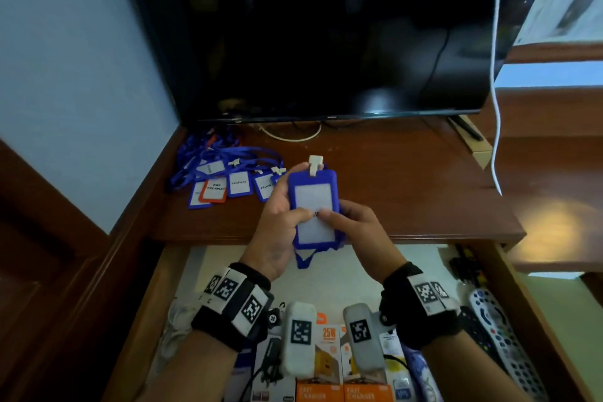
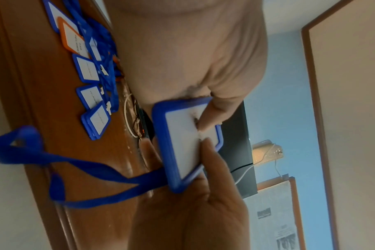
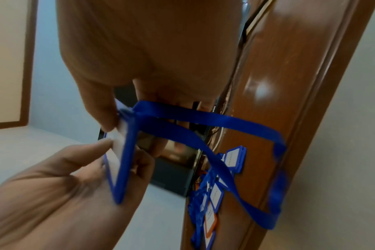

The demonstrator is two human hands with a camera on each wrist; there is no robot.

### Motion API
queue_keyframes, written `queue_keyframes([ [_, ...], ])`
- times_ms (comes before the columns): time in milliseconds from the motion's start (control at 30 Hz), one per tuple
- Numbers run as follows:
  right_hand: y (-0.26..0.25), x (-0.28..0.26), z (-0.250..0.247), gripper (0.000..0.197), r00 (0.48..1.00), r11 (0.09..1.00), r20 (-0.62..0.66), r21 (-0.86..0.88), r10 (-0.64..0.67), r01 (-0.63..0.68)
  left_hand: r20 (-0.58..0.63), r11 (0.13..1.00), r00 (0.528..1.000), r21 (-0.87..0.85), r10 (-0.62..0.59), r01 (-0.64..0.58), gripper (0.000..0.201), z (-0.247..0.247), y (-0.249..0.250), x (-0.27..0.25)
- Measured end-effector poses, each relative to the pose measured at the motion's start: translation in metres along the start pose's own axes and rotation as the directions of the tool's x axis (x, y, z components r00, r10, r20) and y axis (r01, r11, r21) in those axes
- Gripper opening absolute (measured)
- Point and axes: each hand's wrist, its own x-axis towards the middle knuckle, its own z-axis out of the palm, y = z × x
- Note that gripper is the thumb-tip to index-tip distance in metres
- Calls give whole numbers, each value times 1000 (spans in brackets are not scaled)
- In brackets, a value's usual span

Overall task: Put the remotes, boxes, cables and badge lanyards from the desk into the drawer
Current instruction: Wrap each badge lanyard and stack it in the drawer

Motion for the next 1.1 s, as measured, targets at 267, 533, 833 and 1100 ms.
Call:
queue_keyframes([
  [267,-13,-8,28,18,992,996,129,-93,16,-4,21,997,999,-79,26,-24,70,-43,24,1],
  [533,-38,-11,38,13,965,917,253,-398,68,40,359,634,893,765,-272,-115,28,-83,76,9],
  [833,-22,-12,43,22,989,938,142,-345,44,8,329,626,834,779,-442,24,22,-93,65,3],
  [1100,6,-23,26,41,998,963,-65,-267,11,-28,80,809,991,587,-104,38,7,-116,51,-2],
])
